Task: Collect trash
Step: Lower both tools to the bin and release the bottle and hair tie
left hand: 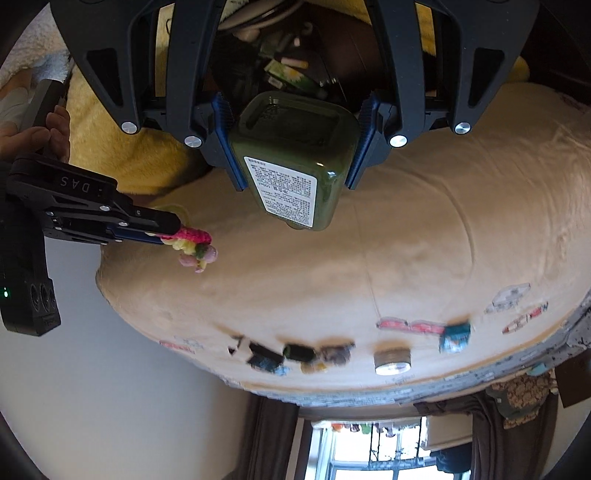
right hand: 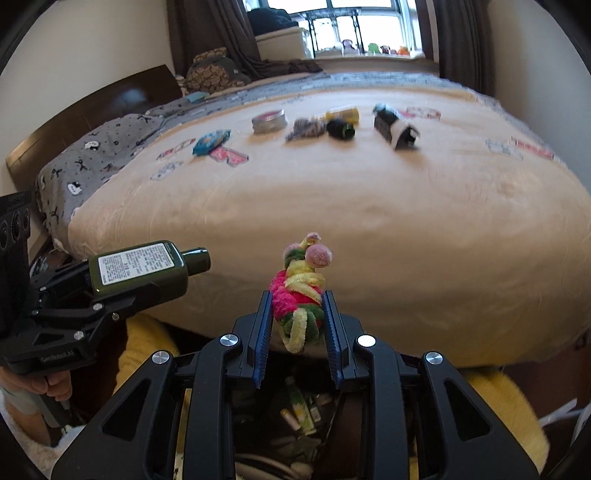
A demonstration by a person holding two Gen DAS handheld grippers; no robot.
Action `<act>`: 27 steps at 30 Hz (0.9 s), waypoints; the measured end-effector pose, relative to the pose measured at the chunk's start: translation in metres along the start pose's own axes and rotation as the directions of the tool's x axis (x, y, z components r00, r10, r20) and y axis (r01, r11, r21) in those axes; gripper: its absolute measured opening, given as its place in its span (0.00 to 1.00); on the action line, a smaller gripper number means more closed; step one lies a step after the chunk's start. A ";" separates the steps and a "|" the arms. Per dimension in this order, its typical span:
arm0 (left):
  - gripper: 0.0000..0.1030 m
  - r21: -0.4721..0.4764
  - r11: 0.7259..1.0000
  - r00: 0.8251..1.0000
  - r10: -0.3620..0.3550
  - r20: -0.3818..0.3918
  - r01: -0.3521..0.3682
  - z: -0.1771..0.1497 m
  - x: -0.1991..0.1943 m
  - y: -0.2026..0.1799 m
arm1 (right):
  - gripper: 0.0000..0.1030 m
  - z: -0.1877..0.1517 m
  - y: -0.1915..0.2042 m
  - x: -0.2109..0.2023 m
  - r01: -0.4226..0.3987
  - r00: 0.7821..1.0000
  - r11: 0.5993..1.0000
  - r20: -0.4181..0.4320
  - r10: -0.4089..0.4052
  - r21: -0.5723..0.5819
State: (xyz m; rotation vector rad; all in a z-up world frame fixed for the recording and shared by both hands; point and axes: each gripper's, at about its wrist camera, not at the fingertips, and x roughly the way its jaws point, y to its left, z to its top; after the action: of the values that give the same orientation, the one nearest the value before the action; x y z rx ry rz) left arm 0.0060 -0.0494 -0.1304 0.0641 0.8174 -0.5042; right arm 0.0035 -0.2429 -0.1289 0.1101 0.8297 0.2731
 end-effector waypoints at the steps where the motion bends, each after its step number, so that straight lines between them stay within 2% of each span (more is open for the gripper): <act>1: 0.49 -0.002 1.000 1.000 -0.008 -0.017 0.007 -0.005 0.003 0.000 | 0.27 -0.005 0.000 0.004 -0.006 1.000 1.000 -0.023 0.006 0.005; 5: 0.49 -0.017 1.000 0.993 -0.023 -0.112 0.021 -0.032 0.025 0.000 | 0.27 -0.024 0.003 0.019 -0.003 0.994 1.000 -0.107 0.004 0.013; 11: 0.49 -0.060 0.998 0.968 -0.013 -0.250 -0.002 -0.065 0.064 0.009 | 0.27 -0.049 0.004 0.051 0.018 0.974 0.998 -0.227 -0.006 0.053; 14: 0.49 -0.081 0.997 0.957 -0.005 -0.291 -0.019 -0.072 0.076 0.014 | 0.27 -0.061 0.004 0.068 0.008 0.959 0.997 -0.283 0.014 0.079; 21: 0.49 -0.102 0.994 0.917 -0.006 -0.399 -0.038 -0.090 0.107 0.018 | 0.27 -0.078 0.008 0.094 -0.001 0.928 0.996 -0.371 0.036 0.094; 27: 0.50 -0.109 0.993 0.906 -0.011 -0.423 -0.039 -0.096 0.112 0.022 | 0.29 -0.082 0.007 0.104 0.002 0.918 0.994 -0.393 0.042 0.112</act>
State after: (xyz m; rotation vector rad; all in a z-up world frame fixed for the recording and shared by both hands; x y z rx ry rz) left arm 0.0151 -0.0520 -0.2791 0.0747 1.2715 -0.4337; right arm 0.0085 -0.2074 -0.2564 0.1704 1.2486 0.2726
